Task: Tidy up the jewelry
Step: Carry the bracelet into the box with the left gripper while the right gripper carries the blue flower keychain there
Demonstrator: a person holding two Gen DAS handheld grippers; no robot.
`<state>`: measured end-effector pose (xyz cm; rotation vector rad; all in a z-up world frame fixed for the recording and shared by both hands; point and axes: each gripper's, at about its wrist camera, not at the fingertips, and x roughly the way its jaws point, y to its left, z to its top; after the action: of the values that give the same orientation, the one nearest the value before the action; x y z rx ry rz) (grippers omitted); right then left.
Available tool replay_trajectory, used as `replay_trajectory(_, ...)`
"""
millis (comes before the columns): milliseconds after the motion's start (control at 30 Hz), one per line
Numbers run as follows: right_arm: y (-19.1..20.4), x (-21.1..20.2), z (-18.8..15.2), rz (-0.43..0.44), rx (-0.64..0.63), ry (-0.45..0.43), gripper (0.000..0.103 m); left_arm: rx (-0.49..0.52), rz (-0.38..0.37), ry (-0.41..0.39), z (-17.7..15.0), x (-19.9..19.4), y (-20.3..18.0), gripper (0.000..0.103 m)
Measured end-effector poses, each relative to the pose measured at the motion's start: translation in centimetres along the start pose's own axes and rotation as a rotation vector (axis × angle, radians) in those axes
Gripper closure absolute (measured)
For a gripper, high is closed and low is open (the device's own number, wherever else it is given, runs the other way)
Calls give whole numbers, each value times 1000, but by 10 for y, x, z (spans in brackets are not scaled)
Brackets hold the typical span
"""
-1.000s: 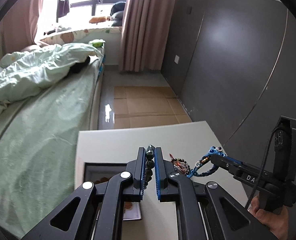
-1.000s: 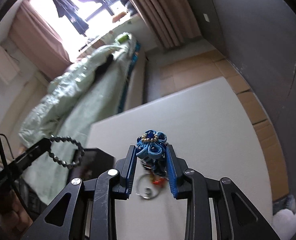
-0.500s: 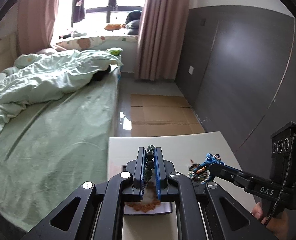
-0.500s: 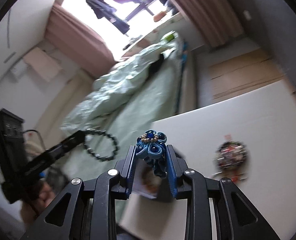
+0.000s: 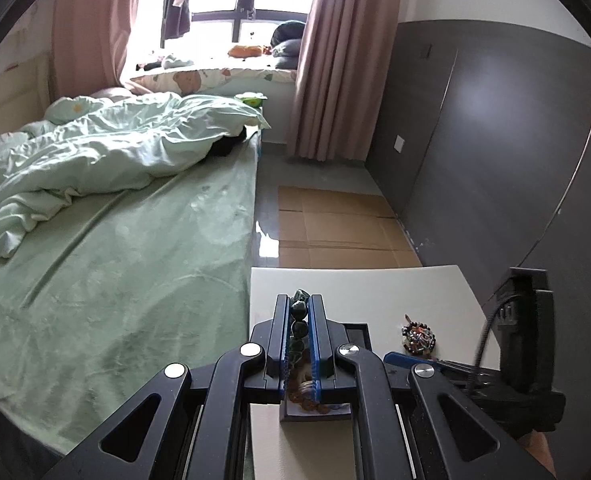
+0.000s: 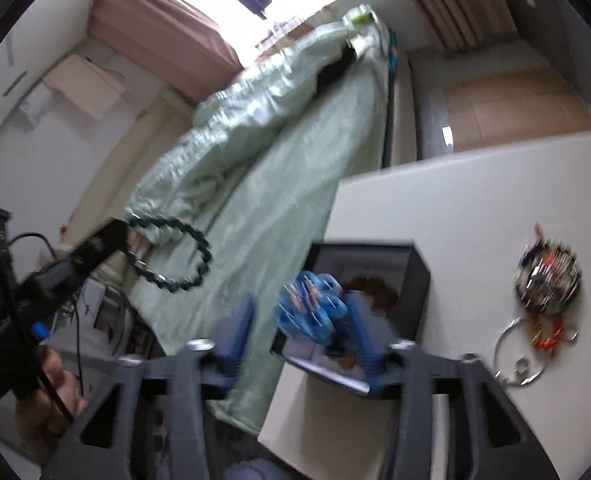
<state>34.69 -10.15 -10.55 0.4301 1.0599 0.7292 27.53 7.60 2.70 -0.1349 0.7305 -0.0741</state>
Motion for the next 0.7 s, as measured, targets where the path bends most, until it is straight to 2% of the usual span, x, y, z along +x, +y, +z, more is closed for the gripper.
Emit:
replay_trajectory(33,-2,0,-1,-8,6,5,36,0,-5,4,0,2,0,94)
replay_trajectory(133,-10,-6,-1,-38,25,-4,36,5,-23,22,-4,11,-5,94)
replay_trajectory(333,-30,-42,2,-62,71,-84,36,-6,-60,71,-14,35,-22,94)
replay_trajectory(533,-46,-56,2,-112,76,-83,36,-28,-102,108,-18,51,-37,94)
replay_trajectory(600,-51,-64,2,-112,80,-93,35,-19,-81,130,-20,60,-39,93)
replay_trajectory(633,-54,-68,2,-111,84,-99,35,-15,-29,161,-22,70,-37,93)
replay_trajectory(700,-61,-76,2,-117,97,-112,35,-51,5,204,-26,81,-28,93)
